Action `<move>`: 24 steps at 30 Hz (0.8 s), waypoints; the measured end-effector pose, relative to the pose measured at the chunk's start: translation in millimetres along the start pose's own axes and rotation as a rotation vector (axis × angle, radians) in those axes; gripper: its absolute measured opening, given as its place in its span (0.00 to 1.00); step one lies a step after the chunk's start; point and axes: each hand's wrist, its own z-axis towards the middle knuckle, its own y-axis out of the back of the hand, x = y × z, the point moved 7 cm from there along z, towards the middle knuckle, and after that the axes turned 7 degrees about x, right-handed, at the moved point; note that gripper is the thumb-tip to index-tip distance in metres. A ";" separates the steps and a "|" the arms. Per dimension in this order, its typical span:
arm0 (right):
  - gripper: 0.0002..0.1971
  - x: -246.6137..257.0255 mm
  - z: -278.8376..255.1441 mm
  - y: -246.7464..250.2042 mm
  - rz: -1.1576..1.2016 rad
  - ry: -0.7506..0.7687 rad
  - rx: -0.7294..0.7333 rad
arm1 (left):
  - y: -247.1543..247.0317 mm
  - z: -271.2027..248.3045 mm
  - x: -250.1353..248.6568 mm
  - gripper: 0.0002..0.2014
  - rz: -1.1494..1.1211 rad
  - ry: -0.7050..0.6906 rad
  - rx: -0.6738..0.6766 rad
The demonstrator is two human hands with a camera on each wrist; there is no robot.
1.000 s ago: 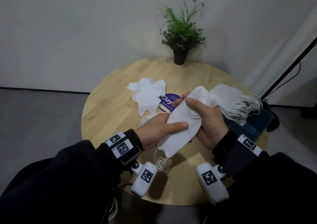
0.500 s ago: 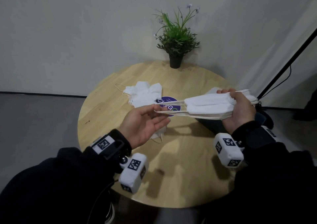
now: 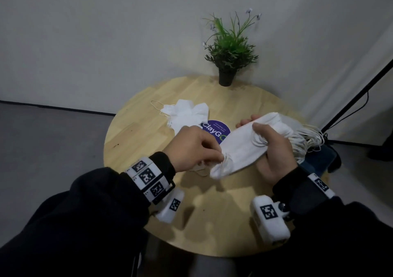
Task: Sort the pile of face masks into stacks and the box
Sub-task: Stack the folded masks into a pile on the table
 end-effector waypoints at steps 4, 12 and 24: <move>0.09 -16.6 -11.8 -14.9 0.088 -0.190 0.075 | 21.2 0.7 10.4 0.18 -0.131 0.008 0.017; 0.09 -27.4 -12.9 -21.3 0.091 -0.253 0.034 | 21.3 -11.8 23.8 0.19 -0.500 0.115 0.226; 0.04 55.5 -43.0 -136.5 -0.820 0.273 0.458 | -31.5 -11.7 1.9 0.19 -0.490 -0.067 0.330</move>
